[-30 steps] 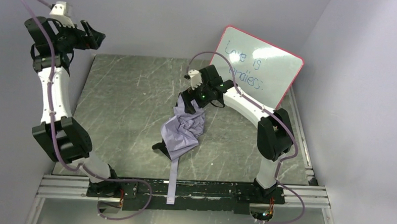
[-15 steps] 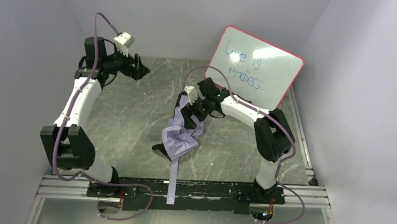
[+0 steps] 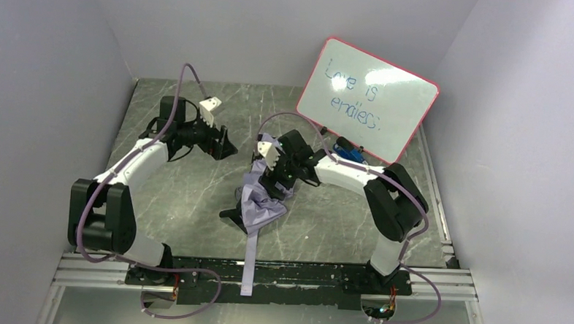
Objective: Put away the umbrella
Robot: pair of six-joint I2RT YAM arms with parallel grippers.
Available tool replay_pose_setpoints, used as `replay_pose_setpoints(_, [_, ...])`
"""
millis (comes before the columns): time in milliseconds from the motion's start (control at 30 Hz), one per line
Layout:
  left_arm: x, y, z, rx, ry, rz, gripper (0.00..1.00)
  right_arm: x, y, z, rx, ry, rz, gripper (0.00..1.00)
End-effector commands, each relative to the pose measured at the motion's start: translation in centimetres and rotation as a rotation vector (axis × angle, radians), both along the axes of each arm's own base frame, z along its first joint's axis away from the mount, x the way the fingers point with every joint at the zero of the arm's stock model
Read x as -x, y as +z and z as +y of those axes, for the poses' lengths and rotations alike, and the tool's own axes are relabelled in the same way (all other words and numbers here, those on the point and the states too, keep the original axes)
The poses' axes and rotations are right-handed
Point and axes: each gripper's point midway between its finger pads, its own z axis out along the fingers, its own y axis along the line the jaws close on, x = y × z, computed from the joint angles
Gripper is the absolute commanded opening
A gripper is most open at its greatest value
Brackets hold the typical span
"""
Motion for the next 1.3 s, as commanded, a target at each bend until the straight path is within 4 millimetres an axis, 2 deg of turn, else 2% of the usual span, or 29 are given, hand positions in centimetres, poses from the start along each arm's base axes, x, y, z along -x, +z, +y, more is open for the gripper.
replay_pose_setpoints(0, [-0.6,2.2,-1.5,0.032,0.005,-0.148,0.98,0.8,-2.3,0.0,0.051,0.059,-0.026,0.84])
replay_pose_setpoints(133, [0.4,2.4,-2.8,0.054,0.003,-0.235,0.98,0.7,-3.2,-0.6,0.084,0.067,-0.055,0.65])
replay_pose_setpoints(200, [1.1,2.1,-3.3,0.070,-0.013,-0.252,0.98,0.8,-3.7,-0.9,0.112,0.079,-0.073,0.61])
replay_pose_setpoints(267, [1.4,1.4,-3.6,0.080,-0.029,-0.226,0.98,1.1,-4.3,-1.3,0.143,0.098,-0.088,0.52])
replay_pose_setpoints(500, [2.8,-0.5,-3.7,0.011,-0.152,-0.220,0.98,2.6,-5.5,-1.9,0.221,0.136,-0.182,0.30])
replay_pose_setpoints(633, [3.8,-0.8,-3.4,-0.049,-0.267,-0.250,0.98,3.5,-5.5,-2.1,0.223,0.135,-0.225,0.18])
replay_pose_setpoints(767, [5.3,-1.1,-3.0,-0.074,-0.394,-0.304,0.98,4.4,-5.5,-2.1,0.228,0.140,-0.283,0.12])
replay_pose_setpoints(900, [6.0,-1.4,-3.1,-0.065,-0.445,-0.331,0.98,5.0,-5.5,-2.2,0.244,0.142,-0.335,0.08])
replay_pose_setpoints(1067, [5.2,-0.7,-3.8,-0.011,-0.401,-0.316,0.98,4.5,-5.0,-1.8,0.248,0.125,-0.449,0.00])
replay_pose_setpoints(1267, [4.4,0.5,-4.1,-0.005,-0.400,-0.345,0.98,4.3,-4.9,-2.2,0.285,0.124,-0.553,0.00])
